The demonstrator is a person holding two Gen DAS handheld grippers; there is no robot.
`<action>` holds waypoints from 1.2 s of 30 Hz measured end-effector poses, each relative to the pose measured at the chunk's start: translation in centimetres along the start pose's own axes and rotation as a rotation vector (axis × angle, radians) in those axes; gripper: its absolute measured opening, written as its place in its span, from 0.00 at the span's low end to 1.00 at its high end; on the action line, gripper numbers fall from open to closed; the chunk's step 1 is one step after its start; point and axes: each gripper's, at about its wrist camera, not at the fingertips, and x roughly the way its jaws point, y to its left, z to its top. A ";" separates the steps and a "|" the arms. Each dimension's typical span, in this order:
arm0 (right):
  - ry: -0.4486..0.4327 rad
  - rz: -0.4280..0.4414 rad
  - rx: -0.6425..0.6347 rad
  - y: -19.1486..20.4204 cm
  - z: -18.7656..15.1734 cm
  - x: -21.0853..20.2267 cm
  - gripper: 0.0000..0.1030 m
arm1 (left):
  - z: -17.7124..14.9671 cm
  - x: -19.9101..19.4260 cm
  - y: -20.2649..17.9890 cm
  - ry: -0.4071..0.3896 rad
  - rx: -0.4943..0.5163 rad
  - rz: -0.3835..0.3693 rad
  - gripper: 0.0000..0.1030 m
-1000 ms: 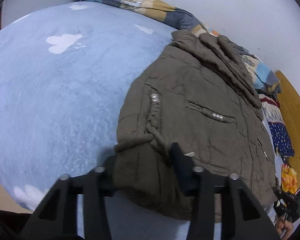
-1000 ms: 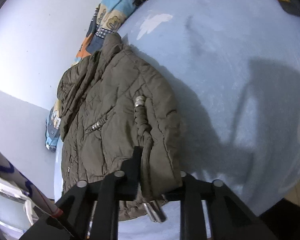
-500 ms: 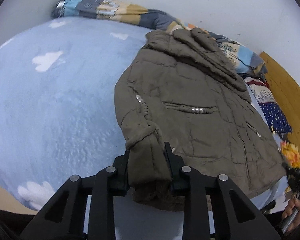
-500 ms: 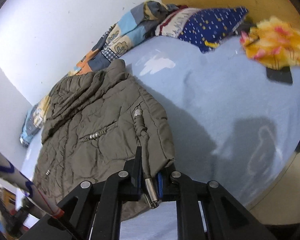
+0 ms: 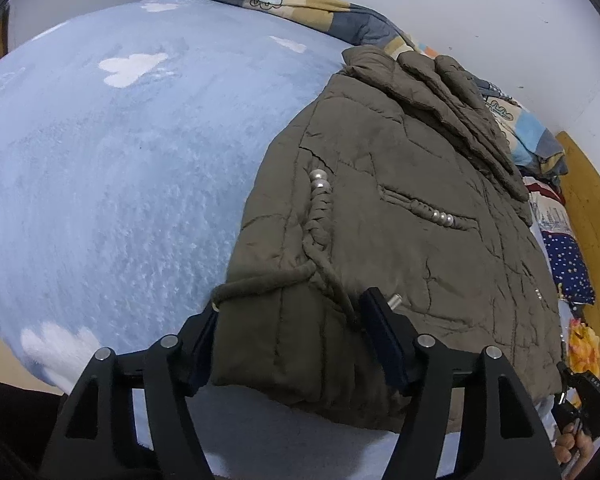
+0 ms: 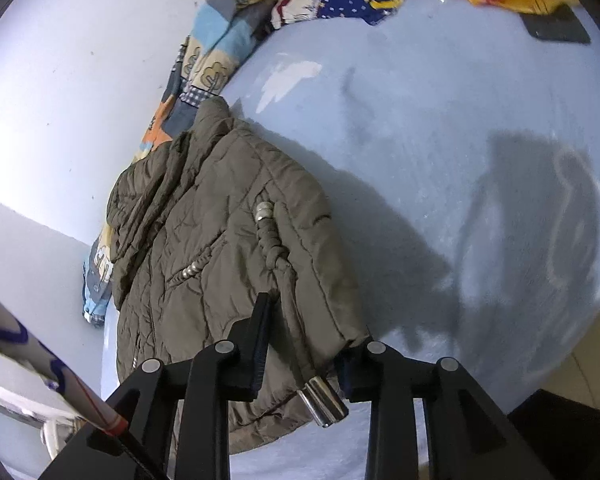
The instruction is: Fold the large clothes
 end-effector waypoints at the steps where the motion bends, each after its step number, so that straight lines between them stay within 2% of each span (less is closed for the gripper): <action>1: 0.009 0.006 0.020 -0.3 0.0 0.3 0.31 | -0.1 0.1 -0.3 -0.005 0.010 0.012 0.68; 3: 0.024 0.014 0.044 -0.8 0.1 1.0 0.31 | -0.4 0.2 -0.8 -0.017 0.032 0.037 0.71; 7: 0.029 0.048 0.068 -1.1 0.0 1.5 0.20 | -0.5 0.5 -1.1 -0.035 0.029 0.050 0.72; 14: 0.012 0.051 0.086 -1.5 -0.3 1.9 0.20 | -0.6 0.4 -1.2 -0.049 0.044 0.049 0.71; 17: 0.006 0.048 0.080 -1.5 -0.3 1.8 0.20 | -0.4 0.5 -1.3 -0.038 0.078 0.043 0.60; 19: 0.001 0.040 0.068 -1.4 -0.3 1.7 0.20 | -0.3 0.5 -1.6 -0.037 0.097 0.034 0.46; 21: -0.001 0.036 0.068 -1.3 -0.3 1.6 0.20 | -0.3 0.4 -1.9 -0.039 0.119 0.031 0.37; 25: 0.002 0.034 0.058 -1.1 -0.3 1.5 0.20 | -0.3 0.1 -2.4 -0.051 0.154 0.025 0.23; 29: -0.022 0.007 -0.034 0.6 -0.3 0.7 0.12 | -0.1 -0.4 -2.9 -0.076 0.183 0.021 0.19; 33: -0.067 -0.003 -0.129 2.5 -0.6 -0.4 0.11 | -0.1 -1.0 -3.3 -0.104 0.218 0.030 0.18; 36: -0.067 0.002 -0.163 3.0 -0.8 -0.7 0.11 | 0.0 -1.2 -3.5 -0.111 0.240 0.053 0.18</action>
